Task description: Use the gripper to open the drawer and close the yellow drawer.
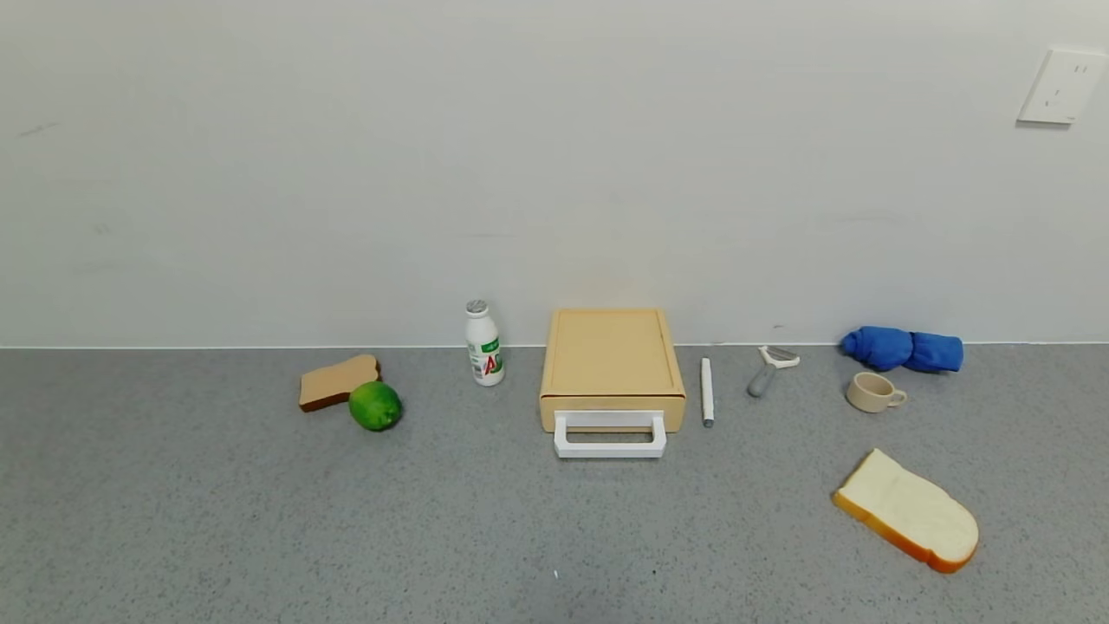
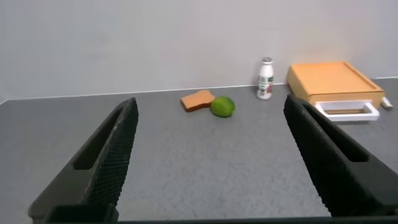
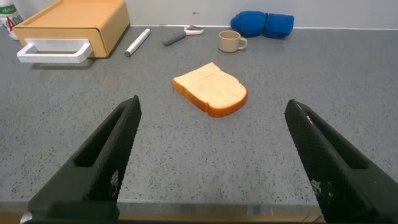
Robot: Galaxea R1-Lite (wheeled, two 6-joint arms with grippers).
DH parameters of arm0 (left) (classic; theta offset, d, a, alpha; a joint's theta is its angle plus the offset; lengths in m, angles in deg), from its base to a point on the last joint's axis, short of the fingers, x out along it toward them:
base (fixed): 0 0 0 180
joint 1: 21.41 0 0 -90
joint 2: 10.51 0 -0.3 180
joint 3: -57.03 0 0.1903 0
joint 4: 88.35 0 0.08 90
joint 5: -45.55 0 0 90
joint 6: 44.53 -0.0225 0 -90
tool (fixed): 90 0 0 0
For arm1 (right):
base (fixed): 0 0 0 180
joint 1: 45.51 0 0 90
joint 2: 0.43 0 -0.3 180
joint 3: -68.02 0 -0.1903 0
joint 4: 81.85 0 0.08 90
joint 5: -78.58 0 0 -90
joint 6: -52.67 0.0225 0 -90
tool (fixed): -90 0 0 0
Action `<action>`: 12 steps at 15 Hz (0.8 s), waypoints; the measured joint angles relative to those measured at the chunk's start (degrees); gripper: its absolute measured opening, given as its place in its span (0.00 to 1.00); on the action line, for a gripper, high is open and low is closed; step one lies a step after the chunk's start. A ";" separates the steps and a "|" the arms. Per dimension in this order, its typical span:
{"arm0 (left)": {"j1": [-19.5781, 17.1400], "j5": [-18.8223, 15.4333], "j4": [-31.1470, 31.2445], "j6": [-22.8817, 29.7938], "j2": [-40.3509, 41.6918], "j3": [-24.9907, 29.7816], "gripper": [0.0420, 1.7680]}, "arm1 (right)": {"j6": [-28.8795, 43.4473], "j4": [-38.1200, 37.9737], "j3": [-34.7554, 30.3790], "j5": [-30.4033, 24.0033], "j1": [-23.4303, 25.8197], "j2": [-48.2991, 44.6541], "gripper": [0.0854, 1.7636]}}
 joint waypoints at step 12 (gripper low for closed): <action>-0.28 -4.46 -26.67 -3.06 7.88 38.85 0.96 | 0.00 0.00 0.02 0.00 0.02 0.00 0.96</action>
